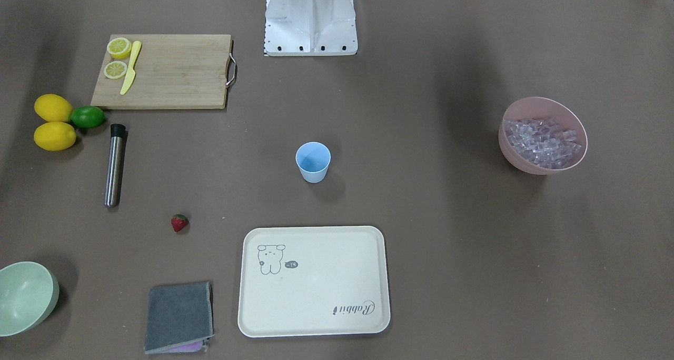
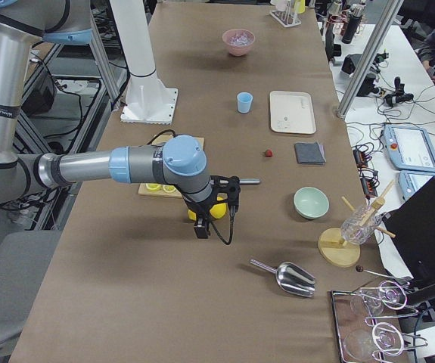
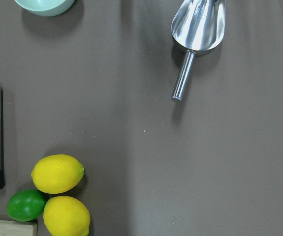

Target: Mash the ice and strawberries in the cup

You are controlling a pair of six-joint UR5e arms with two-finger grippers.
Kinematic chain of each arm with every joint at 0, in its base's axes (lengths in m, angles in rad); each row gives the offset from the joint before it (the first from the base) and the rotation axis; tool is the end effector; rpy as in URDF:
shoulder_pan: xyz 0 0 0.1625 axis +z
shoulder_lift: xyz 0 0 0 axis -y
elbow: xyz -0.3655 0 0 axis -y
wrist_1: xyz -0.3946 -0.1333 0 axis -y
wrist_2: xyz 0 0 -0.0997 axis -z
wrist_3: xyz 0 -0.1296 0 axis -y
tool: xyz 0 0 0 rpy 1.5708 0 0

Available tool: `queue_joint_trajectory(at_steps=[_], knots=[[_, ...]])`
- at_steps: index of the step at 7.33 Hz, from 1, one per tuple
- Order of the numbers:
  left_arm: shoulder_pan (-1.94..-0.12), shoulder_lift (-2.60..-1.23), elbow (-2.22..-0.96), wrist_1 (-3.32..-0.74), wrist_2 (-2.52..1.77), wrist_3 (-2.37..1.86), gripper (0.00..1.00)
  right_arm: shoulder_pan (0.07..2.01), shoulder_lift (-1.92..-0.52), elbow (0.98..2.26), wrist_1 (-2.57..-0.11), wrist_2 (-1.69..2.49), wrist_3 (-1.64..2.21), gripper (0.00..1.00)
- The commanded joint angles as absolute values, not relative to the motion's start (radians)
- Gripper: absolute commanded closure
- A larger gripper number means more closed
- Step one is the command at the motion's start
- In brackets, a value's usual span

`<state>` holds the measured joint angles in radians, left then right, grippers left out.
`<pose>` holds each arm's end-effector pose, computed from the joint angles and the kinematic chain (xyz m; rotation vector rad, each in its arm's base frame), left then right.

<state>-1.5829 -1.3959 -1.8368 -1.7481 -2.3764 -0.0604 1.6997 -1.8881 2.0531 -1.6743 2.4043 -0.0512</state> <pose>-0.0453 -0.4488 0.5466 0.2342 0.8062 0.0399 0.0859 -0.3721 0.5258 0.1326 -0.8247 0.0475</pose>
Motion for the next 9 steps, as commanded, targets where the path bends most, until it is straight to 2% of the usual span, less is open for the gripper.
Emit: queue_joint_trajectory(at_steps=[1,5,7,9], knots=[[-1.583,-1.419,-1.816,-1.836,-2.442,-0.039,0.02,1.701,-1.884,2.042,-1.637,2.41,-0.095,0.0],[-1.574,-1.454,-1.844,-2.045,-2.577,-0.144,0.02,1.697,-1.867,2.049,-1.583,2.506,-0.087,0.0],[-1.49,-1.463,-1.851,-2.077,-2.597,-0.241,0.01,1.654,-1.856,2.066,-1.583,2.43,-0.078,0.0],[-1.412,-1.431,-1.853,-2.184,-2.544,-0.415,0.01,1.539,-1.823,2.101,-1.556,2.421,0.166,0.0]])
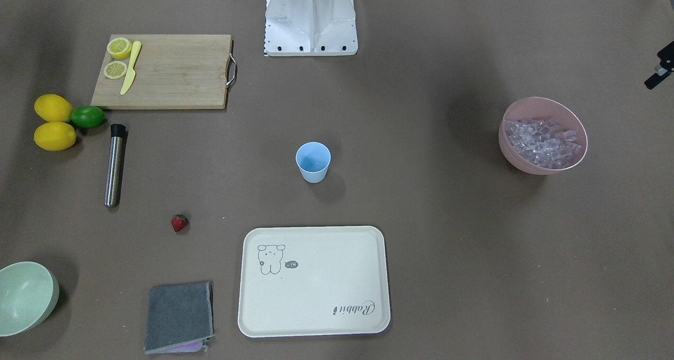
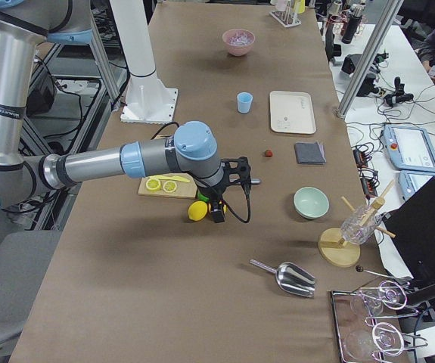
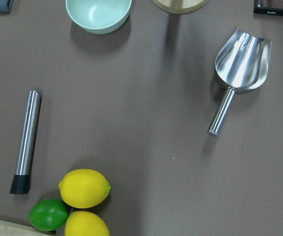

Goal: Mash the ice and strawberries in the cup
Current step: 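Lower the left gripper into the pink bowl and grasp a clear ice cube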

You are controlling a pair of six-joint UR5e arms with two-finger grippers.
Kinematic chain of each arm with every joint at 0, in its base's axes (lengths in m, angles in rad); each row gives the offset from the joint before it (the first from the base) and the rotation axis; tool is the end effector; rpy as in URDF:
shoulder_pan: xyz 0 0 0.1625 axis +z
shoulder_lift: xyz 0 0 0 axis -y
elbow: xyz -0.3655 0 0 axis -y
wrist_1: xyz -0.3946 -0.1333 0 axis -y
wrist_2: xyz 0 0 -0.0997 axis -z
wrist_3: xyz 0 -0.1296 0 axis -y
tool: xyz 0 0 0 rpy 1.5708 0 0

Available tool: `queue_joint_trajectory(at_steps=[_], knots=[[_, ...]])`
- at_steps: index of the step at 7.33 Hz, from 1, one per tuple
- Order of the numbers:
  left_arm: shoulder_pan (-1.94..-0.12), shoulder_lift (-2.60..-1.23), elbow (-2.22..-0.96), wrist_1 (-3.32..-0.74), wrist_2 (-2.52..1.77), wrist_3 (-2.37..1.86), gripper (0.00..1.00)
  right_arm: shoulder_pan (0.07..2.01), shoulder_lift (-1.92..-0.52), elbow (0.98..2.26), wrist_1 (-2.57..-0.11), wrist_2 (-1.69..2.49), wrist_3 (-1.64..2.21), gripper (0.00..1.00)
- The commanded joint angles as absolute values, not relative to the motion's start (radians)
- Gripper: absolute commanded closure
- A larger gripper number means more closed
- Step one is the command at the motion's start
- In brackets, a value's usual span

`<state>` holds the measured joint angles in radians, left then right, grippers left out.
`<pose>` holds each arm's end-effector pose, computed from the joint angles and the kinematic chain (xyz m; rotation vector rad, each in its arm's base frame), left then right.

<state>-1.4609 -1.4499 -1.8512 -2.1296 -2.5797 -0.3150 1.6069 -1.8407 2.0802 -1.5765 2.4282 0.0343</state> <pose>0.0276 -0.4658 0.4490 0.4353 1.0751 0.1803 0.0498 -0.4010 0.4806 0.2200 -0.8529 -0.0344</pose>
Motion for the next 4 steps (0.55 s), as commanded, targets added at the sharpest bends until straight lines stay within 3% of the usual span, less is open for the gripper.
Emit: queue_joint_trajectory(at_steps=[1,4], knots=[[-1.364,-1.436,-1.853,-2.198,-2.511,-0.483,0.01,1.501,-1.824,2.1,-1.504,2.419,0.246,0.0],[-1.095,-1.442,-1.905,-2.201,-2.247,-0.723,0.02,1.419,-1.825,2.097,-1.427,2.372,0.38,0.0]])
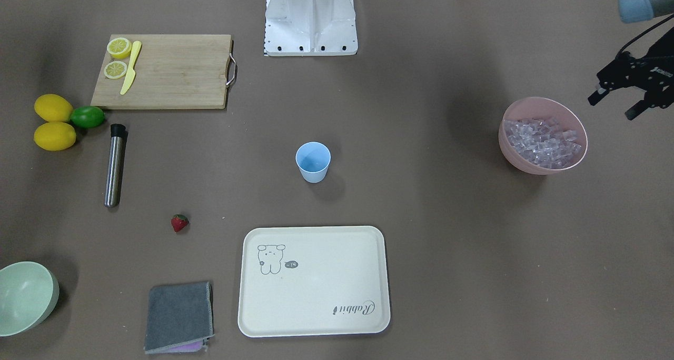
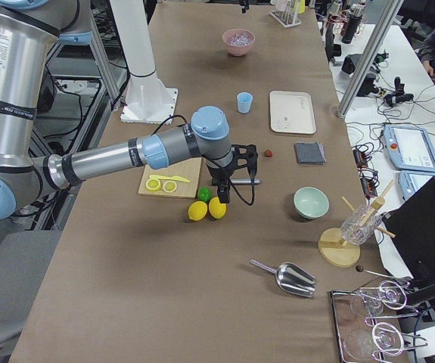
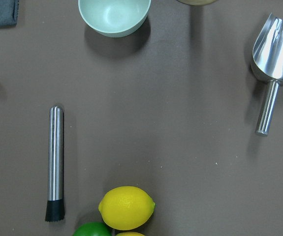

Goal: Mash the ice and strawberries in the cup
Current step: 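Lower the left gripper into the pink bowl and grasp a clear ice cube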

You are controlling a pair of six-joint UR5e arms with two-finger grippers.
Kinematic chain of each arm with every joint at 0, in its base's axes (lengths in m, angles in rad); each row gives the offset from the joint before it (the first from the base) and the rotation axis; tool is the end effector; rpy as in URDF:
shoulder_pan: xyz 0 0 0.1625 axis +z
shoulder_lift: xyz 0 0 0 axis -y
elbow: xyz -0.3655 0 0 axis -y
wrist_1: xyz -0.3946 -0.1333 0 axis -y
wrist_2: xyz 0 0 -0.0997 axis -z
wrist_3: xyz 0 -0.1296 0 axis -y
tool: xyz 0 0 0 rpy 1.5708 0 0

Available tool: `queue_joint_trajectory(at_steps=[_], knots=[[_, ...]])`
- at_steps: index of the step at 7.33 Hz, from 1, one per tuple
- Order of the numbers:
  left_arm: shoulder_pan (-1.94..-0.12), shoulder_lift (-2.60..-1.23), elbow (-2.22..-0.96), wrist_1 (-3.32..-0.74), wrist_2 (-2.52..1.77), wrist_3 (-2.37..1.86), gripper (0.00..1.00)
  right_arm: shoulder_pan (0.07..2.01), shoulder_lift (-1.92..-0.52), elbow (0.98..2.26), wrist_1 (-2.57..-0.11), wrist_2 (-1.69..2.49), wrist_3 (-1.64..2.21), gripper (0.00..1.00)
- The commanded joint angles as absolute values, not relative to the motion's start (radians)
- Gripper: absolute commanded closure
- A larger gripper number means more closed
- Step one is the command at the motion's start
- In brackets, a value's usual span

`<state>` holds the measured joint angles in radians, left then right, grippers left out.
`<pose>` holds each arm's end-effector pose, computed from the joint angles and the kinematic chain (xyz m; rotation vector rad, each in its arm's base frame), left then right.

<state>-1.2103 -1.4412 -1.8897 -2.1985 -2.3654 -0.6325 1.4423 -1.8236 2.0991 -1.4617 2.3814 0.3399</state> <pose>0.1293 -0.4586 0.4401 0.3211 1.0218 0.0788 -0.0140 -0.4159 0.4544 0.1674 -0.8619 0.0418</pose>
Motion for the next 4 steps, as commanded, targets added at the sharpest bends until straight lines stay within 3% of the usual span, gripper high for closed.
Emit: queue_joint_trajectory(at_steps=[1,4], knots=[[-1.021,-1.439,-1.911,-2.201,-2.182,-0.76,0.02,1.416,-1.827,2.097,-1.425,2.372,0.38,0.0],[-0.876,-1.433,-1.907,-2.201,-2.057,-0.825,0.03,1.416,-1.829,2.097,-1.425,2.367,0.38,0.0]])
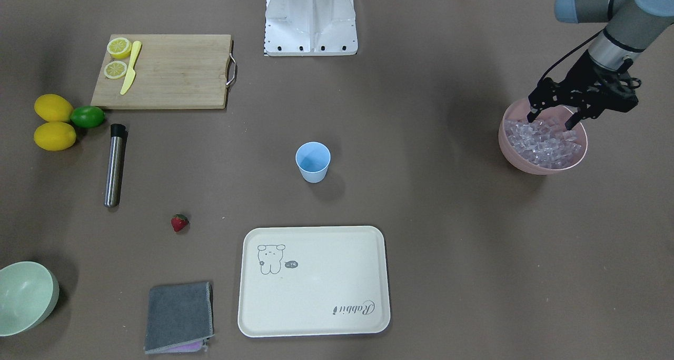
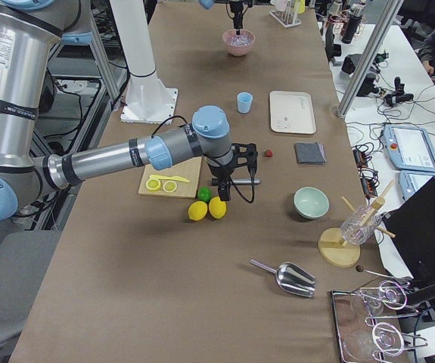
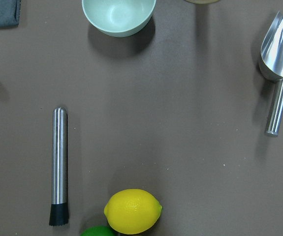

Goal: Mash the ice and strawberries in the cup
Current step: 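Lower the left gripper into the pink bowl and grasp a clear ice cube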

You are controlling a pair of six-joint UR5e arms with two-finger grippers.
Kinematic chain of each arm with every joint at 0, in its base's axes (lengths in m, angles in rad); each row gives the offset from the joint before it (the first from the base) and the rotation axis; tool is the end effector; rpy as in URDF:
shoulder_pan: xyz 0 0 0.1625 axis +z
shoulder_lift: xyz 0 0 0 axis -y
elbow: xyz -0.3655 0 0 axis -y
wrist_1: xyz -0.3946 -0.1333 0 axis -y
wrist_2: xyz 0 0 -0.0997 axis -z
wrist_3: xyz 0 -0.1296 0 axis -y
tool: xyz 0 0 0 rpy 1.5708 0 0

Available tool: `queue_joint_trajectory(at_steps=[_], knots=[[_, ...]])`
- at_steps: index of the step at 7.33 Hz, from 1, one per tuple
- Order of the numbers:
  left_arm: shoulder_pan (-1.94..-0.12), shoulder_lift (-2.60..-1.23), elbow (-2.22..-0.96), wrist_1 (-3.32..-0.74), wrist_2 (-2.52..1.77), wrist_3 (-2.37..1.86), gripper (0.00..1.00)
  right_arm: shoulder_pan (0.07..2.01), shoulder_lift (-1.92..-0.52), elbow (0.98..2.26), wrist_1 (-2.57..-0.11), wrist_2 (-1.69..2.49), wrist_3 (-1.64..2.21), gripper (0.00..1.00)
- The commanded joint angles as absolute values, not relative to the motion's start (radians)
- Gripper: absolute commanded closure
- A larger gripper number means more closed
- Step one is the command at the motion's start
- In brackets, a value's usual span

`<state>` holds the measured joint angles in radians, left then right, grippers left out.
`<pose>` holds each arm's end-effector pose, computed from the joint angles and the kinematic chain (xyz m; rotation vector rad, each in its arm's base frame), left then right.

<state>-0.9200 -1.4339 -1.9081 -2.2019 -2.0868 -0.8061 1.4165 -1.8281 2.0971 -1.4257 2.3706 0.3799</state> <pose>0.2400 -0.4297 0.4483 0.2825 0.9016 0.0709 -0.0239 -0.4163 0.4537 0.1696 -0.8625 0.0453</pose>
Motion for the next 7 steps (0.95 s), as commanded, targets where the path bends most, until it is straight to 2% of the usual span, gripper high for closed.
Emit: queue_joint_trajectory(at_steps=[1,4,7], knots=[[-0.864,-1.431,-1.901,-2.201,-2.054,-0.822,0.06,1.416,-1.829,2.095,-1.425,2.361,0.38,0.0],[-0.828,-1.431,-1.879,-2.203,-2.013,-0.811,0.16,1.414,-1.825,2.094,-1.425,2.358,0.38,0.0],[-0.828,-1.436,-1.855,-2.232,-2.013,-0.808,0.31,1.414,-1.822,2.089,-1.425,2.356,0.379,0.0]])
